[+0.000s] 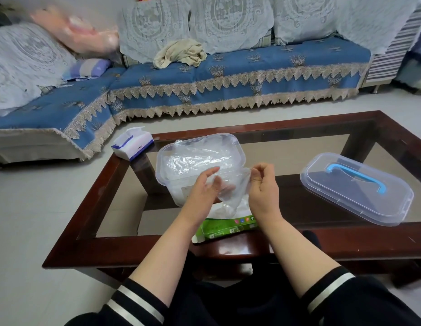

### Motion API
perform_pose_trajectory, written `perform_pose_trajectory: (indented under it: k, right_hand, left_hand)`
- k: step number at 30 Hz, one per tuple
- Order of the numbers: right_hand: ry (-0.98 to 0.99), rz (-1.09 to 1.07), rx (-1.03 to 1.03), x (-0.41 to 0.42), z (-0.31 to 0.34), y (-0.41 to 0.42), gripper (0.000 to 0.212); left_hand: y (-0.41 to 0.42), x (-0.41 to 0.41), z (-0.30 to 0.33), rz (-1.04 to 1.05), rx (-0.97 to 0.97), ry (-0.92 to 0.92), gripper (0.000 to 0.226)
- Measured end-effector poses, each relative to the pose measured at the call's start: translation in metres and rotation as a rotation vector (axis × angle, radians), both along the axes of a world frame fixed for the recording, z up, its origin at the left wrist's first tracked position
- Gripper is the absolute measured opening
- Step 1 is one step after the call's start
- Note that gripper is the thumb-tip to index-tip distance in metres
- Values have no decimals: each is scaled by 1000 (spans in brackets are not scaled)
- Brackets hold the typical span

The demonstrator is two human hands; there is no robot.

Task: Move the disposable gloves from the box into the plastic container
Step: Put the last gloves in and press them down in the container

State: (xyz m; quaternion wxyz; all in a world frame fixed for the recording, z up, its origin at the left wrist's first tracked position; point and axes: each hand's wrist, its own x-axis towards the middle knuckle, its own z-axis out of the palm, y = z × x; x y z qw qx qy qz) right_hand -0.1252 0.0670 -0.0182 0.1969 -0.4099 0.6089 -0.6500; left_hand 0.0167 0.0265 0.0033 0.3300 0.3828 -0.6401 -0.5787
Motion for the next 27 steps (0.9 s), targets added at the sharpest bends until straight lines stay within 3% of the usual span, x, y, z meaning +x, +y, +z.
perform_pose_trajectory:
  k: [3,10,16,21,24,27]
  right_hand:
    - [-5,26,5,0,0,0,18]
    - [-178,-16,-45,-15,-1,-6,33]
    - [-146,-130,-50,-31,-4,-8,29]
    - [-59,2,171,-33,-14,-13,19]
    - [145,187,396,-28,-23,-16,16]
    - [361,343,447,-17,-26,-16,22]
  left_hand:
    - [-7,-12,15,44,-114,-42,23]
    - [-52,-15,64,93,-310,-172,44]
    - [-96,3,74,300,-275,-154,43]
    - [-127,19,53,332,-318,-453,37]
    - [-135,26,34,224,-402,-811,54]
    - [-132,29,24,181,-544,-1061,64]
